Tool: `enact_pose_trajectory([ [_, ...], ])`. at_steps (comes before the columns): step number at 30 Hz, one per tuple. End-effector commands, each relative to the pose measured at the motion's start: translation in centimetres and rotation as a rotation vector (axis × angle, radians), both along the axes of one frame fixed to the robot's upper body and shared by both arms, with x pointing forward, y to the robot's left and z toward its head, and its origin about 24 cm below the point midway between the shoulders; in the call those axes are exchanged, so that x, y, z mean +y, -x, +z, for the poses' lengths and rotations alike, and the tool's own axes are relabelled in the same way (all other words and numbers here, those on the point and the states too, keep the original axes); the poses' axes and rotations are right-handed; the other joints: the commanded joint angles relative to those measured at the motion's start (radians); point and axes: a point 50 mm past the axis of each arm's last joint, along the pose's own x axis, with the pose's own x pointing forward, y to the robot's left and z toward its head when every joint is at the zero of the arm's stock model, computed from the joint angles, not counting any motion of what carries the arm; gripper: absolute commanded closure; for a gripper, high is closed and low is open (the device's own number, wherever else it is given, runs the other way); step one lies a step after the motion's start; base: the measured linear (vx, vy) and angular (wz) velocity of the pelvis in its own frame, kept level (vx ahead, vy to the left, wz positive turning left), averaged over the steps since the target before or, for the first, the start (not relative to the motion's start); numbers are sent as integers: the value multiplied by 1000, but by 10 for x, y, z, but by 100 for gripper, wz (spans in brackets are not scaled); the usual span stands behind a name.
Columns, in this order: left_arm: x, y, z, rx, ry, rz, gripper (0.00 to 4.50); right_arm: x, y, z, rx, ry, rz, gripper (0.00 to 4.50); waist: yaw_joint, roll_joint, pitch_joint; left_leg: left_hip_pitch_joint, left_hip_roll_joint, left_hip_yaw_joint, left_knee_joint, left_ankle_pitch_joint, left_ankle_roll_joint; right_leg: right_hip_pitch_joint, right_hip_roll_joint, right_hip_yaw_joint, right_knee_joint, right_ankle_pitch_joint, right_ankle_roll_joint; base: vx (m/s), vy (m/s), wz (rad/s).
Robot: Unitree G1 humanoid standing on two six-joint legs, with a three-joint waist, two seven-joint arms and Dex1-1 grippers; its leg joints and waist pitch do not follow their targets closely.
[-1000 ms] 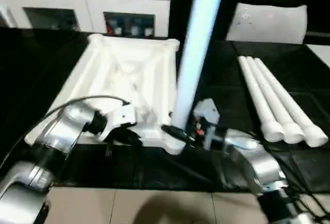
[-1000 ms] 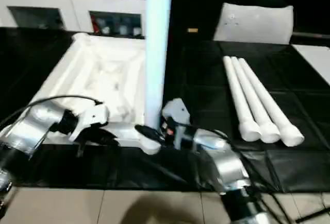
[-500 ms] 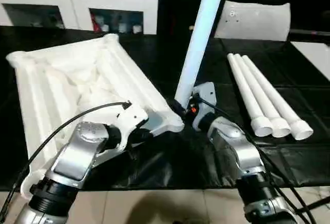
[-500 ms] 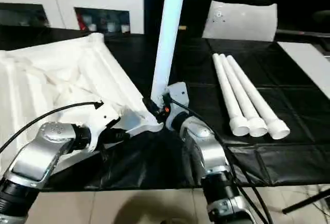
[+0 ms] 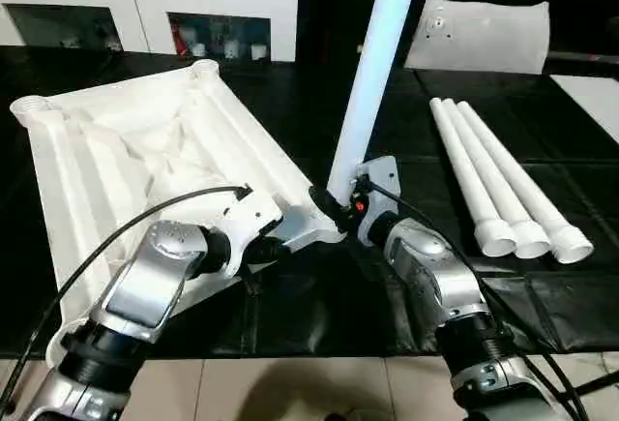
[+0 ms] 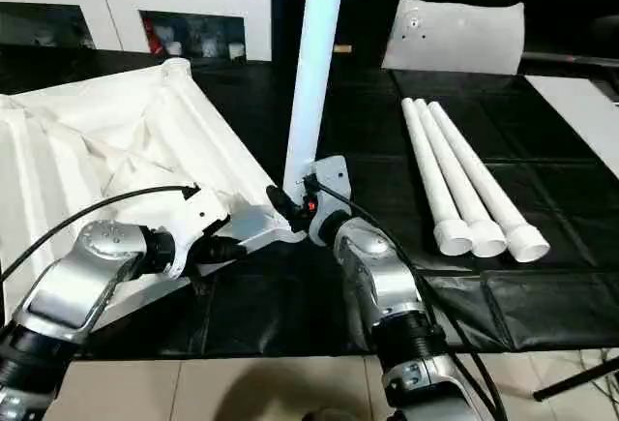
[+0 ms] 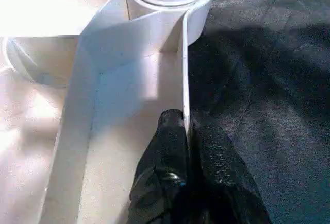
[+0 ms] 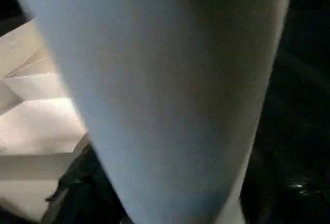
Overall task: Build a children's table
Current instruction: Insert table leg to table base
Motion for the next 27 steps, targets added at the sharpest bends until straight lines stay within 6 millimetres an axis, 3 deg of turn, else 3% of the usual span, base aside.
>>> enact_pose_trajectory([
  [1, -7, -9, 20, -96, 30, -62, 450, -3, 16, -34, 160, 55, 27, 121, 6, 21, -45, -14, 38, -12, -79, -213, 17, 47, -81, 63, -86, -264, -183, 0, 0, 0],
  [8, 1, -15, 18, -86, -7, -121, 450, -18, 29, -32, 131, 67, 114, 66, 23, 29, -49, -13, 41, -7, -74, -129, 28, 57, -80, 61, -73, -150, -211, 0, 0, 0],
  [10, 4, -18, 16, -84, -26, -147, 450, -30, 37, -30, 120, 69, 138, 44, 33, 31, -50, -8, 40, -5, -72, -128, 33, 57, -77, 62, -75, -154, -199, 0, 0, 0],
  [11, 5, -19, 15, -80, -29, -164, 450, -35, 40, -29, 114, 69, 146, 44, 38, 27, -50, -8, 40, -5, -73, -123, 38, 59, -77, 62, -75, -147, -193, 0, 0, 0],
  [15, 5, -20, 14, -72, -26, -212, 450, -49, 47, -22, 90, 68, 165, 5, 39, 27, -48, -12, 39, -5, -73, -136, 33, 60, -79, 61, -79, -177, -193, 0, 0, 0],
  [22, 3, -17, 10, -55, -35, -396, 450, -83, 60, 3, 11, 97, 246, 5, 45, 24, -53, -14, 38, -5, -65, -107, 55, 64, -80, 59, -76, -172, -190, 0, 0, 0],
  [27, 2, -12, 9, -34, -40, -497, 450, -90, 61, 13, -13, 125, 300, 5, 54, 24, -54, -10, 41, -4, -63, -90, 66, 62, -80, 59, -70, -149, -202, 0, 0, 0],
])
